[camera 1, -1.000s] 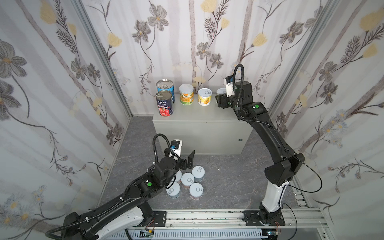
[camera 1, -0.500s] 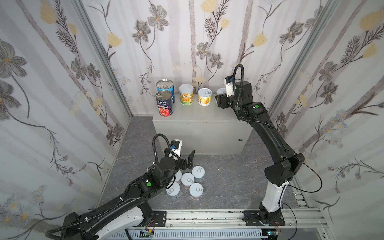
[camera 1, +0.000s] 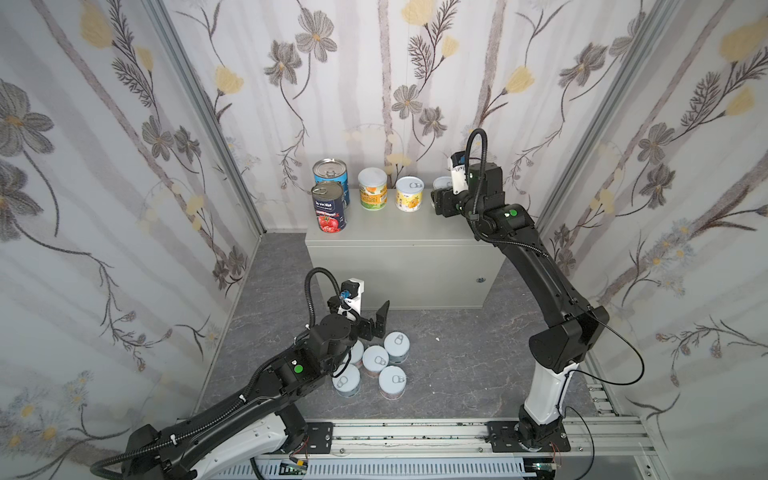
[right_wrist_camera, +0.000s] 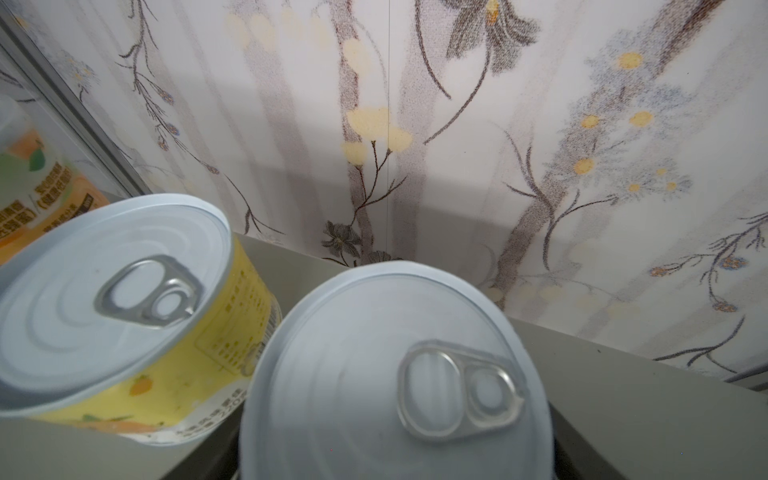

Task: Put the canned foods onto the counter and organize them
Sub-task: 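Lower the green can onto the cabinet top beside the yellow can, then open the right gripper and release the green can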

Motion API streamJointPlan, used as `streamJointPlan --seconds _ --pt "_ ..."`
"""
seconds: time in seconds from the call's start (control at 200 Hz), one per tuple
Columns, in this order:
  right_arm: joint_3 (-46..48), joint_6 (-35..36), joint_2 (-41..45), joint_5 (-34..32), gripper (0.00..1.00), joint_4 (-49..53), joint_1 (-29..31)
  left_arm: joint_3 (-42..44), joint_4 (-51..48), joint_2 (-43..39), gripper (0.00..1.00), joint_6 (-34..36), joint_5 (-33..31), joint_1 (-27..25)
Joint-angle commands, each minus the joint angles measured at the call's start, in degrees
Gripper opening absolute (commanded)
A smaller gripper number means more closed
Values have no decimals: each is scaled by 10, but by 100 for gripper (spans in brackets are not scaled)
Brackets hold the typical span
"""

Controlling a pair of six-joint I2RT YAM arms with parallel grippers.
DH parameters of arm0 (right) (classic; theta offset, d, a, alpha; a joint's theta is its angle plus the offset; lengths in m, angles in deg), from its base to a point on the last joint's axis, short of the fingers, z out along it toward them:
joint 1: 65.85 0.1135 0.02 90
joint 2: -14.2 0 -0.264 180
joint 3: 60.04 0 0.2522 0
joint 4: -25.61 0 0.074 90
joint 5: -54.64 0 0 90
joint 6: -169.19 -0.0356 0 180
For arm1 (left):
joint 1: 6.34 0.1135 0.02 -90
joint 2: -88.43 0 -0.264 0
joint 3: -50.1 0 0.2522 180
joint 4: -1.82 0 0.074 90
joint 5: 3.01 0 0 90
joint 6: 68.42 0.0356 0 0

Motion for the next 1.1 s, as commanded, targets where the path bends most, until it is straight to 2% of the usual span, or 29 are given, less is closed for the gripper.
streamJointPlan --seconds 0.0,0.1,0.505,0.67,0.794,1.099 --pt "-3 3 3 10 79 -21 0 0 4 -2 100 -2 -6 2" --pt "-3 3 4 10 80 -22 0 1 4 -3 100 -3 -6 1" --pt "0 5 25 0 99 -28 5 0 3 3 100 -1 -9 2" --pt "12 6 43 -1 100 -32 9 0 3 7 100 -2 -14 1" --pt "71 4 83 -5 100 -70 13 -2 1 11 100 -4 -24 2" --pt "286 -12 236 -9 100 -185 22 -1 1 12 100 -17 -43 3"
